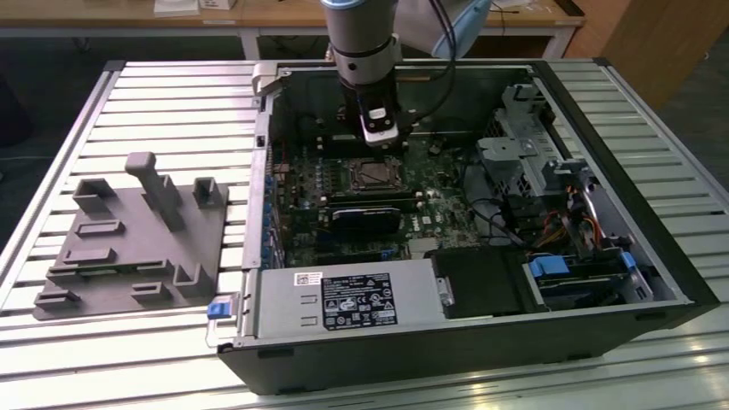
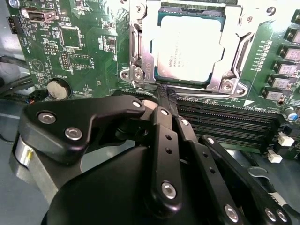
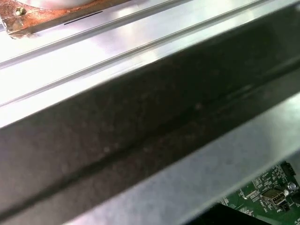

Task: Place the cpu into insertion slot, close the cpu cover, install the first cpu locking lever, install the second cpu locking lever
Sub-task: 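Install the first cpu locking lever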

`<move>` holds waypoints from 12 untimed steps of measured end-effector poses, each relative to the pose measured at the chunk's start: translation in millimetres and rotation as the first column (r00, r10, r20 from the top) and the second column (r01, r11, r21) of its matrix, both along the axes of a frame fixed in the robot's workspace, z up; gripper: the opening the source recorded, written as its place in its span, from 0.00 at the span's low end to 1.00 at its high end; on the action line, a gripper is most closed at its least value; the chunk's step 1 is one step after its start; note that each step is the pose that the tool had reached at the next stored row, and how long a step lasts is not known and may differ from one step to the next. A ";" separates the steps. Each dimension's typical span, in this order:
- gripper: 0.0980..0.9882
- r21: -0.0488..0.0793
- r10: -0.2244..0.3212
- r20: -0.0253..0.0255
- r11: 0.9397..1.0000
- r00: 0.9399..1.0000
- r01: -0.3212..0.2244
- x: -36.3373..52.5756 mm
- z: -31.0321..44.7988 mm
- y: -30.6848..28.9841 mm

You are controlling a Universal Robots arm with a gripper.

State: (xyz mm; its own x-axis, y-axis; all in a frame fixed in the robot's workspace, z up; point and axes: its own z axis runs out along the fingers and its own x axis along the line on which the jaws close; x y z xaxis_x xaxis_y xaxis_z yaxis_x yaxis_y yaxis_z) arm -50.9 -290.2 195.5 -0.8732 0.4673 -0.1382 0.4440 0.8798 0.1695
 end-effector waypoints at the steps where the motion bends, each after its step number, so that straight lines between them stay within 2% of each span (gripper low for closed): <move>1: 0.01 0.001 0.000 0.001 1.000 1.000 0.000 0.2 1.2 0.2; 6: 0.01 0.000 0.000 0.000 1.000 1.000 0.000 0.0 12.6 0.0; 12: 0.01 0.000 0.000 0.000 1.000 1.000 0.000 -0.1 13.2 1.3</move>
State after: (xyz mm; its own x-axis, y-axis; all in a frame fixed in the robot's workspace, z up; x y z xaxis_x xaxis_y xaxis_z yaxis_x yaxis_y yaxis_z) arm -50.9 -288.9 208.7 -0.8732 0.4673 -0.1384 0.4441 0.8799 0.1693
